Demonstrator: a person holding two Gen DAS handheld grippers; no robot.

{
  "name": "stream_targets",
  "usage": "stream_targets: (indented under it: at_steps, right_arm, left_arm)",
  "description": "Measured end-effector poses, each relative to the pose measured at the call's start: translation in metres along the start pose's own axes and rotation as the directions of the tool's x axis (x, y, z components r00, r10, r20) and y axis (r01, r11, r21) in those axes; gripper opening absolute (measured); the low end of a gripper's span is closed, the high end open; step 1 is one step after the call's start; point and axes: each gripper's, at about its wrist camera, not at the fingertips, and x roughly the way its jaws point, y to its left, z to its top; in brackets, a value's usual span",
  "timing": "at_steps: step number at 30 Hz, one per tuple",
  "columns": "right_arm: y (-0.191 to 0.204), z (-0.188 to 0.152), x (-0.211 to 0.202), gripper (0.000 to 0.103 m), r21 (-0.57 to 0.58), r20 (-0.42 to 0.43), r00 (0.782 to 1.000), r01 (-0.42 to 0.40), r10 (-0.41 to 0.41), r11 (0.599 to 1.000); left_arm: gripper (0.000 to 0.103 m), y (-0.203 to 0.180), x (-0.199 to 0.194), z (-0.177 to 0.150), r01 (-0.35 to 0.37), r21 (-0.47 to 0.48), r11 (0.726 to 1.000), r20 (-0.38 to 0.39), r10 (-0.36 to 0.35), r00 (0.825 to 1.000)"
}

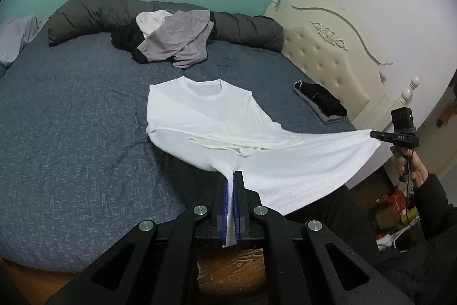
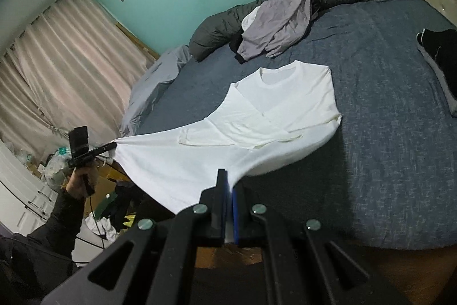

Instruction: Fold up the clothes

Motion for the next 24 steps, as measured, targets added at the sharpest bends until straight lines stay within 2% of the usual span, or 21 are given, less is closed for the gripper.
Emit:
stream_targets:
  at_steps: [11, 16, 24]
  right_arm:
    - [-0.027, 0.052, 0.048, 0.003, 0.03, -0.02, 1.0, 0.003, -0.002, 1.0]
    - [-0.061, 0.091, 0.079, 0.003, 0.093, -0.023, 1.0, 0.005, -0.003, 0.996]
    - [-0.126, 0.161, 0.146, 0.003, 0.194, -0.06, 0.996, 0.076, -0.066, 0.978]
  left_arm:
    - [0.003, 0.039, 0.059, 0.038, -0.048, -0.049, 0.998, -0.046, 0.046, 0.998]
    - [0.003, 0.074, 0.102, 0.071, -0.102, -0.076, 0.992, -0.077, 0.097, 0.992]
    - [0.003, 0.128, 0.187, 0.131, -0.109, -0.125, 0.986, -0.106, 0.096, 0.99]
